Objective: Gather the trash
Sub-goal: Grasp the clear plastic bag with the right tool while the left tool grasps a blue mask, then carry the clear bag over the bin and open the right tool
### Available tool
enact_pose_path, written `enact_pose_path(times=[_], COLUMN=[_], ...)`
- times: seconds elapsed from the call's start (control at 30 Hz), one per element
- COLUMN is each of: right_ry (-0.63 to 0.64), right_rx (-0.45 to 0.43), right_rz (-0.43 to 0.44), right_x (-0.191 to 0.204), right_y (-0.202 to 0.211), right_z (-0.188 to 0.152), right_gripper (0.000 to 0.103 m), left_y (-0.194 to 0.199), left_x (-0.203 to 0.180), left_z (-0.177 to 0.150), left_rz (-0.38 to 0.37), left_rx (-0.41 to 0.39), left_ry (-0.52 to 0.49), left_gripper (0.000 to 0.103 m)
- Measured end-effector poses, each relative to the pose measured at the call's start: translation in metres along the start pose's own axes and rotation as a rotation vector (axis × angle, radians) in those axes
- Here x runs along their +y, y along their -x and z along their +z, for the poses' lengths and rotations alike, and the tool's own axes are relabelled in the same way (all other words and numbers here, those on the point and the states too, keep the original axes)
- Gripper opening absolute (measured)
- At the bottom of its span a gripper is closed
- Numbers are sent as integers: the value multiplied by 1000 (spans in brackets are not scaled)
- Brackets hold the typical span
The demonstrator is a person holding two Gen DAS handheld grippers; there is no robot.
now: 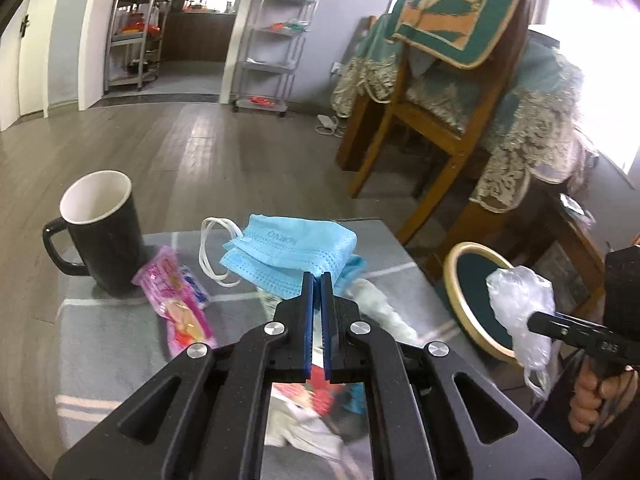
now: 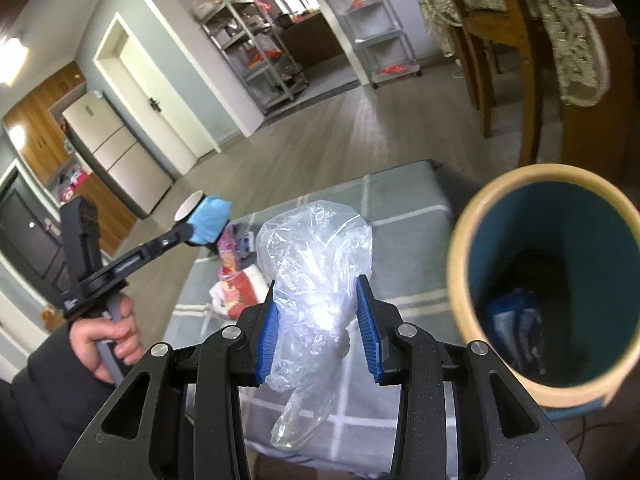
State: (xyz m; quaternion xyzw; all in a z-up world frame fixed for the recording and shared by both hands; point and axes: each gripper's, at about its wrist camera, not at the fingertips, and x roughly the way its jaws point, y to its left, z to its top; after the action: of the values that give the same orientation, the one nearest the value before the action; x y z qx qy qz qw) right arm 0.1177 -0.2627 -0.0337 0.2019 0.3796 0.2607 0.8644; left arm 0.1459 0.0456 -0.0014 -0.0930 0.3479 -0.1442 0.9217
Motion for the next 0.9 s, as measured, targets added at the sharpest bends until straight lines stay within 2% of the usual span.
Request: enact_pose_path(times=[0.23,0.47,0.7,0.9], right_ry=[-21,-75,-138,-211], right_rx=[-56,-120,-224,-243], right_rz=[-83,-166,-298,-334], right_x=[-21,-39,-60,-83], right_y=[21,38,62,69], right_z=[-7,-8,-7,-7], right_gripper=[38,38,38,38], left_y=[6,-5,-30,-59], left_x=[-34,-83,-142,-196], left_z=[-13,-19,-14,-12], left_rz=[-73,-149,-232,-294], left_rx=[11,43,98,135], left_ry=[9,-42,-124,-184], left_gripper=[3,3,3,3])
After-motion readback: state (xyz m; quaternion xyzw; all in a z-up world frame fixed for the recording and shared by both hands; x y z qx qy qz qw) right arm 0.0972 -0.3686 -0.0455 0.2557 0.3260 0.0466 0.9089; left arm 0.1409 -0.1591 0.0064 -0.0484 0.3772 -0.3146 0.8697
